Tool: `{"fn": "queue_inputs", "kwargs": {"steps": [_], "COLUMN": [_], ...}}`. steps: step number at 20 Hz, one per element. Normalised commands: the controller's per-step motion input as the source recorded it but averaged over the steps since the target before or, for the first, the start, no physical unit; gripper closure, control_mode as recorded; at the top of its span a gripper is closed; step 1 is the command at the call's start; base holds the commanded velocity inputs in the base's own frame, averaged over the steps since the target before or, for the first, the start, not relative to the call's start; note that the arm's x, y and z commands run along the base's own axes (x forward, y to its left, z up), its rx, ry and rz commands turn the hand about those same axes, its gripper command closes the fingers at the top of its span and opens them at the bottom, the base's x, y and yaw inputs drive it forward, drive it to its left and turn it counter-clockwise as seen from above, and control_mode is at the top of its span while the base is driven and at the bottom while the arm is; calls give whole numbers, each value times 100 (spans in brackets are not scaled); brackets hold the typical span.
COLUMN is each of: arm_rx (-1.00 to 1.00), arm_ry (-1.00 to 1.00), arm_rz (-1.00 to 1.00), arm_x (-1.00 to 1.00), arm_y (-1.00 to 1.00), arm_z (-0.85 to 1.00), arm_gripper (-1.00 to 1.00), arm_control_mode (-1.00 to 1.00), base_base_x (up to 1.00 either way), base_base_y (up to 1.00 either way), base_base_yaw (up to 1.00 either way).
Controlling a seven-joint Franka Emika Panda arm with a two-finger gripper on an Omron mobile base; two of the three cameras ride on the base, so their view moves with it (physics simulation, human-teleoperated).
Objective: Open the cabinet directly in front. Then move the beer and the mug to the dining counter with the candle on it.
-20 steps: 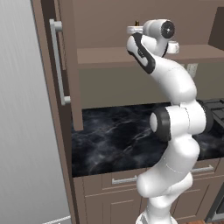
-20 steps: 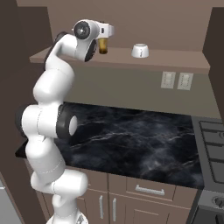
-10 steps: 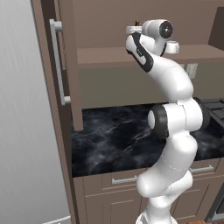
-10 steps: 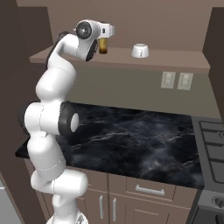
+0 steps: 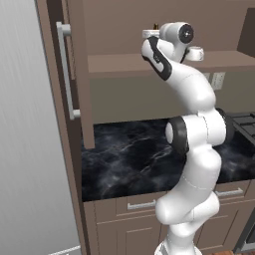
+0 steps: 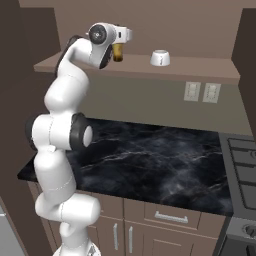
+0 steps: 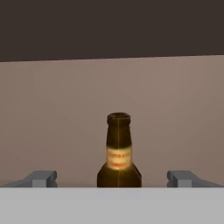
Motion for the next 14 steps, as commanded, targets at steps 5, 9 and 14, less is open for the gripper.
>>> {"fn": "queue_inputs", "kwargs": {"steps": [5, 9, 14], "arm_rx": [0, 0, 0], "arm_ry": [0, 0, 0], "arm_rz": [0, 0, 0], "arm_x": [16, 17, 18], "arm_y": [0, 0, 0], "arm_z": [-1, -1, -1], "arm_gripper": [-100, -100, -100], "arm_control_mode": [-100, -100, -100], "base_base_x": [0, 0, 0], "base_base_y": [0, 0, 0], "base_base_yaw": [0, 0, 0]}}
